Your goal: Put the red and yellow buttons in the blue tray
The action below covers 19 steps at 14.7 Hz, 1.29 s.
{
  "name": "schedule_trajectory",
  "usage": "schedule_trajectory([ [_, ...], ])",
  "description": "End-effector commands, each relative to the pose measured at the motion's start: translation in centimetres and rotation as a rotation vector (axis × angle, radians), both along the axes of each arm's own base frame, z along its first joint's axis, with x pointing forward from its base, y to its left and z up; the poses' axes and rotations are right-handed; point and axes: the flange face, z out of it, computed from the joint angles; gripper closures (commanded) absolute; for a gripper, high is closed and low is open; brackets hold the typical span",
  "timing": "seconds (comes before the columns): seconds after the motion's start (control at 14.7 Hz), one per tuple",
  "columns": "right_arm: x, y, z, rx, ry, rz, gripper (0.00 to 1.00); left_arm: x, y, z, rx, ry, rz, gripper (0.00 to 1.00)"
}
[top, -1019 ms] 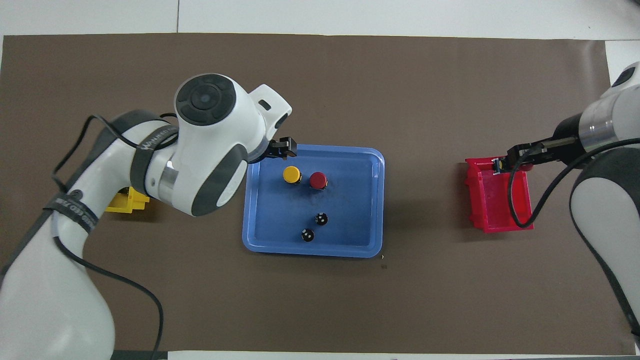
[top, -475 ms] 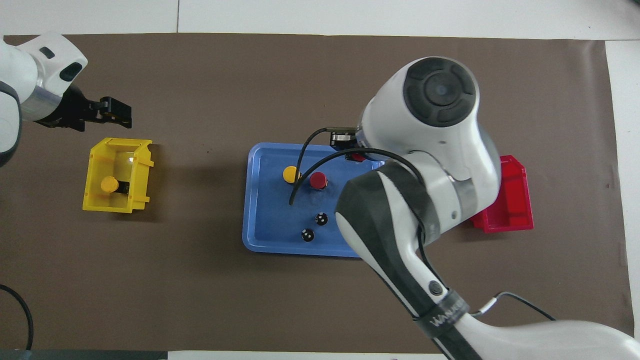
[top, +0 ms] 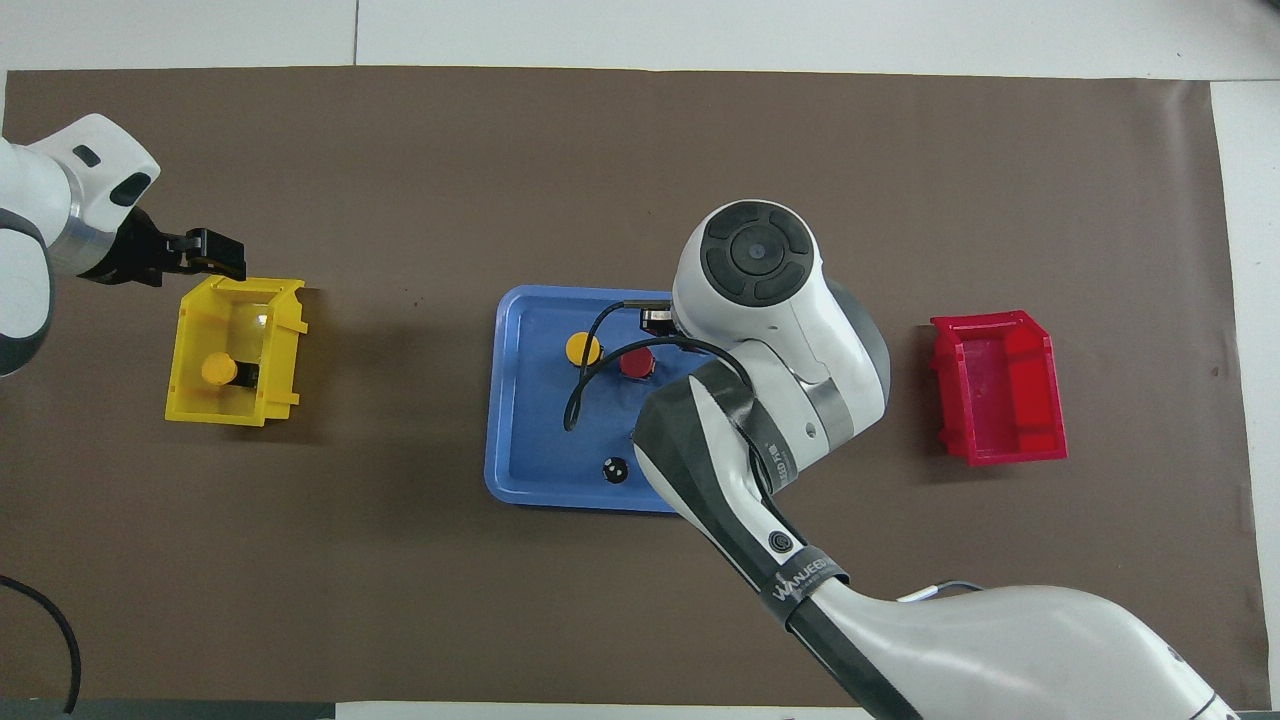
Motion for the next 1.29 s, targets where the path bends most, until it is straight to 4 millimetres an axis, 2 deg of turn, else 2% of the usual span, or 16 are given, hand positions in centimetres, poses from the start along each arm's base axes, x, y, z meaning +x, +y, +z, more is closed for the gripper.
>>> schedule_trajectory([
  [0.0,-1.9,-1.7,-1.4,0.003,-0.023,0.01,0.74,-3.5,0.7,-0.6,-0.004,0.006,-0.018,0.27],
  [0.14,-2.1,-1.7,-2.2,-0.007,-0.005,0.011,0.74,-5.0,0.8,-1.9,-0.006,0.011,-0.027,0.27],
  [0.34,-2.5,-1.9,-2.6,-0.016,0.012,0.011,0.7,-5.6,0.9,-2.4,-0.006,0.006,-0.019,0.27],
  [0.41,-2.5,-1.9,-2.7,-0.017,0.013,0.011,0.52,-6.0,0.9,-2.9,-0.006,0.017,-0.019,0.27],
  [0.48,-2.2,-2.1,-2.3,-0.016,0.011,0.004,0.13,-6.5,0.9,-3.2,-0.007,0.02,-0.023,0.27],
  [0.54,-1.9,-2.1,-1.8,-0.017,0.01,-0.002,0.0,-6.8,1.0,-3.9,-0.007,0.021,-0.023,0.27],
  [0.68,-0.4,-2.8,1.1,-0.018,0.005,-0.023,0.0,-6.9,0.9,-5.0,-0.005,0.008,-0.023,0.27],
  [0.82,1.6,-5.0,5.3,-0.017,0.004,-0.064,0.0,-6.9,0.9,-5.2,-0.005,0.006,-0.022,0.27],
  [0.95,2.8,-7.1,9.6,-0.013,-0.003,-0.098,0.0,-6.9,1.0,-5.3,-0.005,0.006,-0.021,0.32],
  [1.09,3.2,-8.8,12.4,-0.013,0.003,-0.119,0.0,-7.0,1.1,-5.3,-0.005,0.011,-0.019,0.53],
  [1.22,3.0,-11.2,15.4,0.001,0.004,-0.158,0.0,-6.9,1.1,-5.2,-0.005,0.009,-0.019,0.8],
])
